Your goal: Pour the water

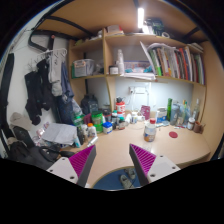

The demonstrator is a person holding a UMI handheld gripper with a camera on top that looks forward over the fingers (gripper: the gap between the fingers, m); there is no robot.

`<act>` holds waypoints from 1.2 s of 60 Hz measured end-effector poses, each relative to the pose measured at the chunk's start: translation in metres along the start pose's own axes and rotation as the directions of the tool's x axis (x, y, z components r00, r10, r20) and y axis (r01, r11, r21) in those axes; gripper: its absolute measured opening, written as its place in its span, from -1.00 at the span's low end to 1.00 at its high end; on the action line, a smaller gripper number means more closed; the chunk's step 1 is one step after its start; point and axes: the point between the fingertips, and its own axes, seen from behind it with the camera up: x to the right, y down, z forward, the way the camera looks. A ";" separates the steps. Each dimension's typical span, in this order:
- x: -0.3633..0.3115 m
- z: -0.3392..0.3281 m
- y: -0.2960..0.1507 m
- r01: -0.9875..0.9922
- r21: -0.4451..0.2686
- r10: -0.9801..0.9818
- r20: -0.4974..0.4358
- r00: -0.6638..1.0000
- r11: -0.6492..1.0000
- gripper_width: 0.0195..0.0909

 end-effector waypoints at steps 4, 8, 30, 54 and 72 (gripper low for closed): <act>0.025 0.007 0.002 0.001 0.010 -0.001 -0.031 1.000 1.000 0.52; 0.058 0.019 0.004 0.000 0.017 0.001 -0.069 0.998 1.000 0.53; 0.192 0.178 0.064 0.006 0.055 0.003 -0.161 0.987 0.998 0.53; 0.231 0.327 0.073 0.047 0.140 -0.029 -0.127 0.991 0.989 0.11; 0.227 0.350 0.068 0.063 0.102 -0.054 -0.085 0.995 0.993 -0.23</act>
